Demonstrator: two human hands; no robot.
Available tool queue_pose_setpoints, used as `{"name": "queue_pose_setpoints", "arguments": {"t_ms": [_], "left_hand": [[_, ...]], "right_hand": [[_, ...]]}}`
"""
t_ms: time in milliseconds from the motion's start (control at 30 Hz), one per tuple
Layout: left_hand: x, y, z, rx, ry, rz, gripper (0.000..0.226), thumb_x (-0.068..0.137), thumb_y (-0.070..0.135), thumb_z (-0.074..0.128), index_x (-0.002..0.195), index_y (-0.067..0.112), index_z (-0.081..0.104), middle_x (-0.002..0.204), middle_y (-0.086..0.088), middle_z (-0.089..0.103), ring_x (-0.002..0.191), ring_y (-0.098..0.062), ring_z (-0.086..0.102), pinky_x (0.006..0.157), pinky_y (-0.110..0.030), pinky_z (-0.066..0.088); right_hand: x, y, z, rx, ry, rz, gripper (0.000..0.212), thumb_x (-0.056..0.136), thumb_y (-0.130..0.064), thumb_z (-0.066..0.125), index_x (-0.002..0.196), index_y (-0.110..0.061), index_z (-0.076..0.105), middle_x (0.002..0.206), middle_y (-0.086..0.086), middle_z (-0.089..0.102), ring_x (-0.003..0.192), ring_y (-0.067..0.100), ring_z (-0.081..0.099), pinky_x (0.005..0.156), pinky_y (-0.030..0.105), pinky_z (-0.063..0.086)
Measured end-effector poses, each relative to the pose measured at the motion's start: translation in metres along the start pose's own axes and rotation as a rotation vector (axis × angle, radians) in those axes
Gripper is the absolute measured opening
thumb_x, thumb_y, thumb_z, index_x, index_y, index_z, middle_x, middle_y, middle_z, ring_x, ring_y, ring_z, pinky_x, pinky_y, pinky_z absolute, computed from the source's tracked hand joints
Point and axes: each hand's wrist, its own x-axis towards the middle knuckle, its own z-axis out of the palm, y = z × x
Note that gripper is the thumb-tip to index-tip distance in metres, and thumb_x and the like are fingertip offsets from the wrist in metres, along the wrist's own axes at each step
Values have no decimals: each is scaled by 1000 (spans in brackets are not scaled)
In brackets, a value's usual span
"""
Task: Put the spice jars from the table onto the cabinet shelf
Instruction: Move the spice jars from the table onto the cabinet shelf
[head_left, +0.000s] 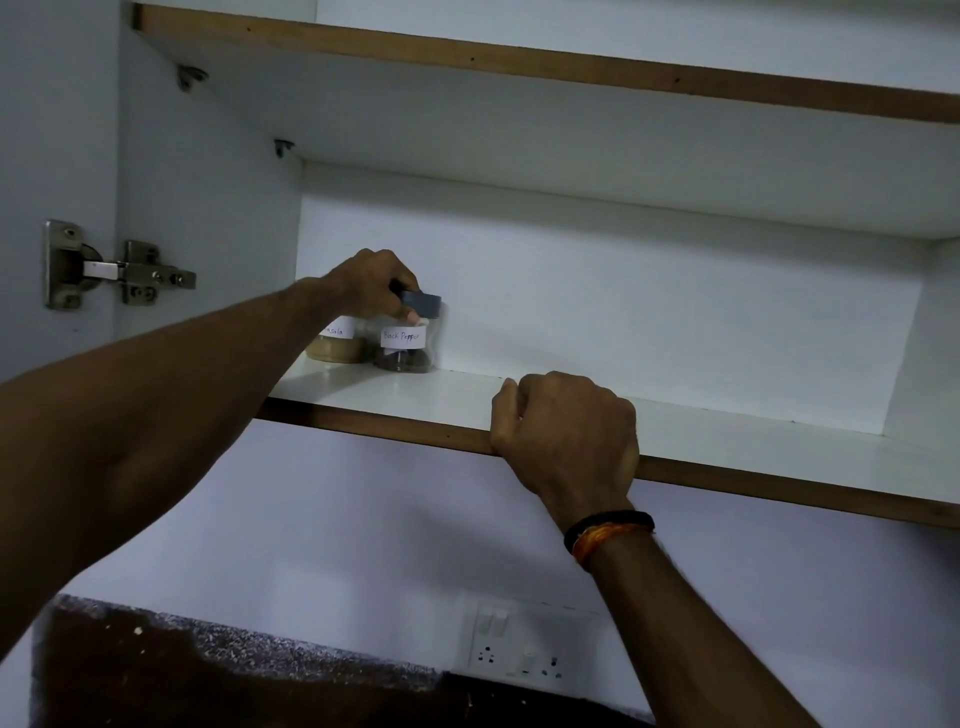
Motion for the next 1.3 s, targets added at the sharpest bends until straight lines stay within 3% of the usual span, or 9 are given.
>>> {"name": "queue_pose_setpoints", "arguments": {"t_ms": [133, 267, 433, 700, 833, 967, 1033, 1167, 1300], "left_hand": [[-3, 1, 0, 15, 1, -9, 33, 84, 26, 78, 110, 7, 74, 100, -7, 74, 89, -24, 64, 67, -28, 43], [-13, 15, 2, 31, 41, -47, 40, 85, 22, 76, 123, 8, 69, 121, -10, 70, 109, -28, 63, 90, -36, 47], [-37, 30, -2, 37, 43, -97, 61, 86, 25, 75, 141, 12, 52, 148, -11, 49, 137, -30, 43, 114, -42, 32], [-100, 70, -20, 7, 28, 17, 56, 91, 29, 70, 142, 13, 52, 148, -8, 50, 136, -27, 44, 110, -34, 32], [-143, 86, -14, -97, 8, 77, 57, 90, 38, 70, 141, 18, 54, 148, -1, 52, 135, -18, 48, 106, -25, 34], [-191, 103, 4, -143, 31, 81, 56, 89, 43, 69, 139, 21, 54, 143, 0, 56, 129, -17, 52, 106, -32, 43], [-212, 111, 12, -158, 54, 103, 55, 90, 39, 69, 138, 17, 55, 140, -5, 58, 127, -20, 53, 106, -35, 44], [-248, 122, 32, -96, 138, 164, 52, 89, 37, 65, 135, 14, 57, 138, -11, 57, 129, -28, 49, 111, -45, 38], [-281, 135, 63, -94, 159, 150, 59, 89, 37, 62, 142, 12, 51, 153, -12, 44, 148, -33, 27, 120, -46, 22]], "right_hand": [[0, 1, 1, -13, 11, -16, 42, 83, -33, 53, 47, -21, 36, 42, -7, 34, 38, 13, 27, 50, 19, 8], [0, 1, 0, 10, -1, -15, 41, 80, -28, 56, 46, -20, 35, 42, -3, 39, 39, 16, 28, 50, 22, 8], [2, 2, -4, -33, -158, 32, 40, 89, -37, 45, 55, -17, 46, 52, -1, 42, 49, 20, 39, 50, 27, 13], [2, -3, -17, -15, -305, 68, 45, 97, -40, 37, 67, -14, 57, 66, 3, 50, 61, 25, 44, 61, 31, 29], [-11, -2, -19, -121, -334, -117, 42, 97, -18, 29, 68, -11, 58, 62, 8, 56, 52, 26, 42, 57, 32, 28], [-31, -4, -28, -185, -318, -196, 42, 98, -12, 24, 84, -8, 64, 61, 10, 58, 51, 26, 49, 60, 34, 31], [-39, -11, -33, -97, -257, -103, 37, 101, -24, 34, 86, -11, 66, 73, 10, 66, 64, 32, 56, 69, 39, 36], [-70, -20, -38, 13, -229, -91, 54, 87, -32, 49, 136, -10, 53, 129, 14, 61, 119, 35, 54, 109, 51, 32], [-105, -33, -55, 101, -278, -38, 72, 81, -23, 54, 151, -14, 39, 156, 18, 36, 144, 38, 33, 112, 54, 32]]}}
